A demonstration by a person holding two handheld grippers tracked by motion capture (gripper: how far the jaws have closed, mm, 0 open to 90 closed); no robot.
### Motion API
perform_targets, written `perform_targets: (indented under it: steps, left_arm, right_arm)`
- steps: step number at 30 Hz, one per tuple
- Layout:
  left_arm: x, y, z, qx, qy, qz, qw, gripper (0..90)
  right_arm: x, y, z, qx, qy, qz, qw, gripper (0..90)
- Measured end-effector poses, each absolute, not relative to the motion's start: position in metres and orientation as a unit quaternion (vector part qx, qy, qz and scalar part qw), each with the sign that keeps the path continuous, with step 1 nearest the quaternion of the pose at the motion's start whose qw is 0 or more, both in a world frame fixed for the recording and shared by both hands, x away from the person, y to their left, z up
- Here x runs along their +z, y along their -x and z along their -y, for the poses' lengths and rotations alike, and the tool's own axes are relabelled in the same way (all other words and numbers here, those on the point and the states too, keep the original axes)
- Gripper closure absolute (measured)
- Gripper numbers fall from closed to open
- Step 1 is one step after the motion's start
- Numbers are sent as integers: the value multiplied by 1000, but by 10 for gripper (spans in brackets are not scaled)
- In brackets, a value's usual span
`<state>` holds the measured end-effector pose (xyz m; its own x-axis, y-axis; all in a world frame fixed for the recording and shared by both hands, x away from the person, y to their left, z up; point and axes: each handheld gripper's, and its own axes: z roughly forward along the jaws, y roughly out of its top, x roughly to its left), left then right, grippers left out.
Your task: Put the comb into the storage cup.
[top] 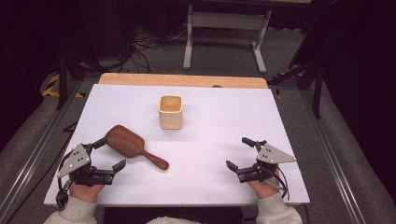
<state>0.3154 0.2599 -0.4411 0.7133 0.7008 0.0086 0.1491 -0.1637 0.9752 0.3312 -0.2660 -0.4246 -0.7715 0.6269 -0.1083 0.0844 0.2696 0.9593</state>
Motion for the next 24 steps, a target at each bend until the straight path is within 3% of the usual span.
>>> perform_targets:
  steps: [24]
  left_arm:
    - [-439, -314, -263, 236, -729, -284, 576, 27]
  right_arm:
    - [-421, -333, 262, 555, -235, -762, 238, 15]
